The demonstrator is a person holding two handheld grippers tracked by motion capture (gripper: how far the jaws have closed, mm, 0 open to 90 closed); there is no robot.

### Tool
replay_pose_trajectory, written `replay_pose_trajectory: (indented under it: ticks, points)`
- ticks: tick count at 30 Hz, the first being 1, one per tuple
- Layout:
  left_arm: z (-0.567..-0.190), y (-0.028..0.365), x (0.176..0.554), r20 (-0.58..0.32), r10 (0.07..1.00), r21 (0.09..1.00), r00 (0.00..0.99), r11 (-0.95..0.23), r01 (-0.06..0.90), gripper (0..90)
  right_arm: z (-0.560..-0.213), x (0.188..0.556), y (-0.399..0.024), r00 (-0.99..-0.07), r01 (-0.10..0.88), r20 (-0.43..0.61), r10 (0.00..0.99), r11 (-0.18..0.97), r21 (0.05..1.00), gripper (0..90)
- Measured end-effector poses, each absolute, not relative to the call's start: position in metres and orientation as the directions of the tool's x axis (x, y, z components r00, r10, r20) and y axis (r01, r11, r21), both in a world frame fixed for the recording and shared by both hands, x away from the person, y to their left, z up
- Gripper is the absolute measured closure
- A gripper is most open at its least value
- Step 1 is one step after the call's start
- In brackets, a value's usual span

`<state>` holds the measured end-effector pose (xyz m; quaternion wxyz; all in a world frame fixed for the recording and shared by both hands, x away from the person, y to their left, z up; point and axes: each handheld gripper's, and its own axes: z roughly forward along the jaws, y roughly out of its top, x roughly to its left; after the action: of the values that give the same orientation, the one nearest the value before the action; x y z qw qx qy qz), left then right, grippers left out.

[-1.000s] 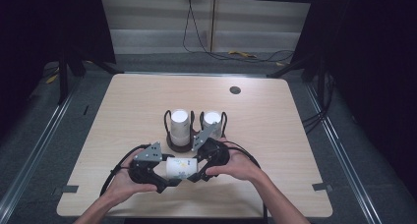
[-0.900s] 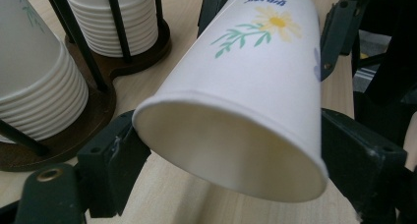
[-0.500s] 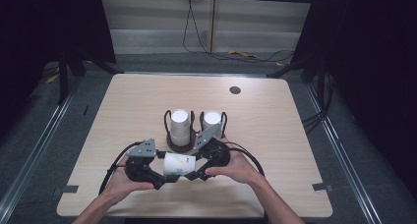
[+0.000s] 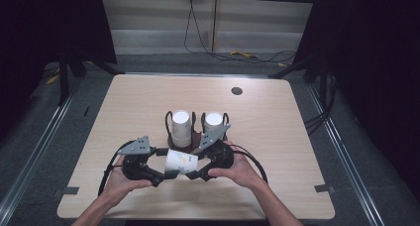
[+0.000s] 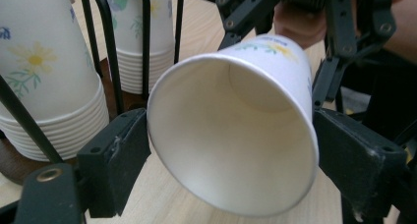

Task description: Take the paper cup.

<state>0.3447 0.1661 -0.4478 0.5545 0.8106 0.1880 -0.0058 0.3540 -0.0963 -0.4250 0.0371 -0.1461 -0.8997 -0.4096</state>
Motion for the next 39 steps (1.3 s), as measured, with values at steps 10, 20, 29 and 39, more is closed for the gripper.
replay_pose_trajectory:
  ticks: [10, 20, 29, 39]
  points:
    - [-0.449, 0.169, 0.346, -0.235, 0.317, 0.901, 0.919, -0.283, 0.328, 15.5, -0.432, 0.355, -0.099, -0.947, 0.311, 0.207, 0.245, 0.542, 0.78, 37.4]
    - [-0.449, 0.169, 0.347, -0.267, 0.312, 0.901, 0.912, -0.255, 0.351, 15.8, -0.444, 0.351, -0.104, -0.94, 0.33, 0.237, 0.243, 0.491, 0.806, 37.3]
    - [-0.45, 0.169, 0.348, -0.276, 0.32, 0.904, 0.906, -0.233, 0.358, 15.8, -0.454, 0.352, -0.107, -0.928, 0.361, 0.286, 0.237, 0.393, 0.846, 37.4]
    - [-0.45, 0.171, 0.349, -0.299, 0.323, 0.908, 0.898, -0.192, 0.371, 15.9, -0.461, 0.35, -0.101, -0.93, 0.352, 0.277, 0.243, 0.368, 0.86, 37.4]
